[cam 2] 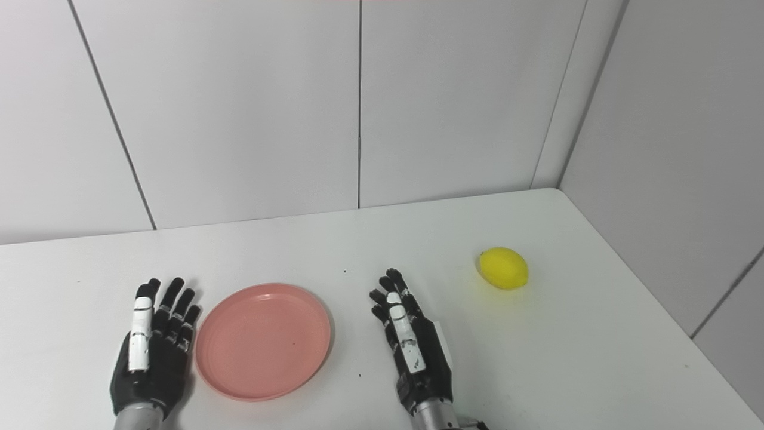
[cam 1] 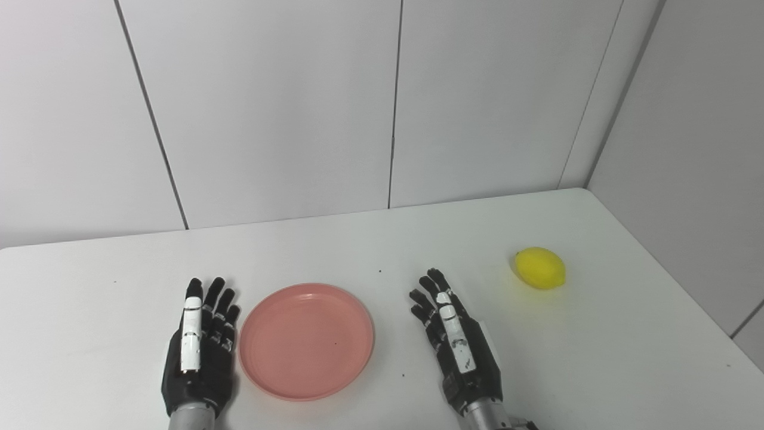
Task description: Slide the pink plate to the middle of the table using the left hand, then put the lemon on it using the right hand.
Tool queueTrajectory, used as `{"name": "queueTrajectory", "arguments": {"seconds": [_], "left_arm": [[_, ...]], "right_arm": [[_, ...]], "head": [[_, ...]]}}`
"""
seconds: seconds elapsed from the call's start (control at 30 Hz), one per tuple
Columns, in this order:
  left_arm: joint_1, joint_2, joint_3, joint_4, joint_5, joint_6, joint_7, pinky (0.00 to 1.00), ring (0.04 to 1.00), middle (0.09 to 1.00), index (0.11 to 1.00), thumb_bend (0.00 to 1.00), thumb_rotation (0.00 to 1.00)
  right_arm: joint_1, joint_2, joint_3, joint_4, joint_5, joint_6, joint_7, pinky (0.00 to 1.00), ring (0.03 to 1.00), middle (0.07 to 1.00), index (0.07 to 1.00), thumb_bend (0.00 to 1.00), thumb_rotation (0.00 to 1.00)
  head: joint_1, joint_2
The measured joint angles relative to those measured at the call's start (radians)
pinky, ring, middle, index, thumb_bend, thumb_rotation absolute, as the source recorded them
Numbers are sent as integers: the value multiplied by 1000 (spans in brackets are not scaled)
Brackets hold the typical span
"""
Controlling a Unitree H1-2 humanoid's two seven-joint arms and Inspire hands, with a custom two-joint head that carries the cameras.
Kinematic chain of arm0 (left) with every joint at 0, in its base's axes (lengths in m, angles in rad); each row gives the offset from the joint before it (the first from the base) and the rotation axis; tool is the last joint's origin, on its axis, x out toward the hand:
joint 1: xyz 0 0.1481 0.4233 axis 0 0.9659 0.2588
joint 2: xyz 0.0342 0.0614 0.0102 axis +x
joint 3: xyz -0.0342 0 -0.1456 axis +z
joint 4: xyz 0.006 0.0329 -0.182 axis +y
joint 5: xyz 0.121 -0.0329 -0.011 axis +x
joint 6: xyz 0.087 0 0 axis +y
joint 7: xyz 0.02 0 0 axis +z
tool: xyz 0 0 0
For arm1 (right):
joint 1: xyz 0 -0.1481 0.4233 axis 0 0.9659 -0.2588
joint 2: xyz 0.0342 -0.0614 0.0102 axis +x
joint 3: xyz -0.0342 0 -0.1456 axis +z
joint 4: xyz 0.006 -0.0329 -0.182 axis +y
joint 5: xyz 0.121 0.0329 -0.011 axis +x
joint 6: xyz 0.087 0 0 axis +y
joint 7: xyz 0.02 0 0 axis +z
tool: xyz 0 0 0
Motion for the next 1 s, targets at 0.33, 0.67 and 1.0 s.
{"name": "queueTrajectory", "arguments": {"seconds": [0.33, 0.67, 1.0], "left_arm": [[-3, 0, 2, 7, 0, -1, -15, 1000, 938, 928, 994, 493, 578], [-10, -1, 4, 23, 0, -7, -19, 1000, 946, 939, 996, 488, 573], [-12, -1, 1, 27, 0, -9, -22, 1000, 953, 945, 1000, 501, 562]], "right_arm": [[2, 13, 4, 5, -248, -73, -139, 821, 828, 841, 821, 702, 824], [0, -45, 16, -42, -472, -70, -214, 753, 804, 837, 812, 788, 874], [-93, -124, 8, -89, -597, 37, -212, 730, 785, 804, 789, 727, 920]], "head": [[-12, -9], [-14, -15], [-14, -21]]}}
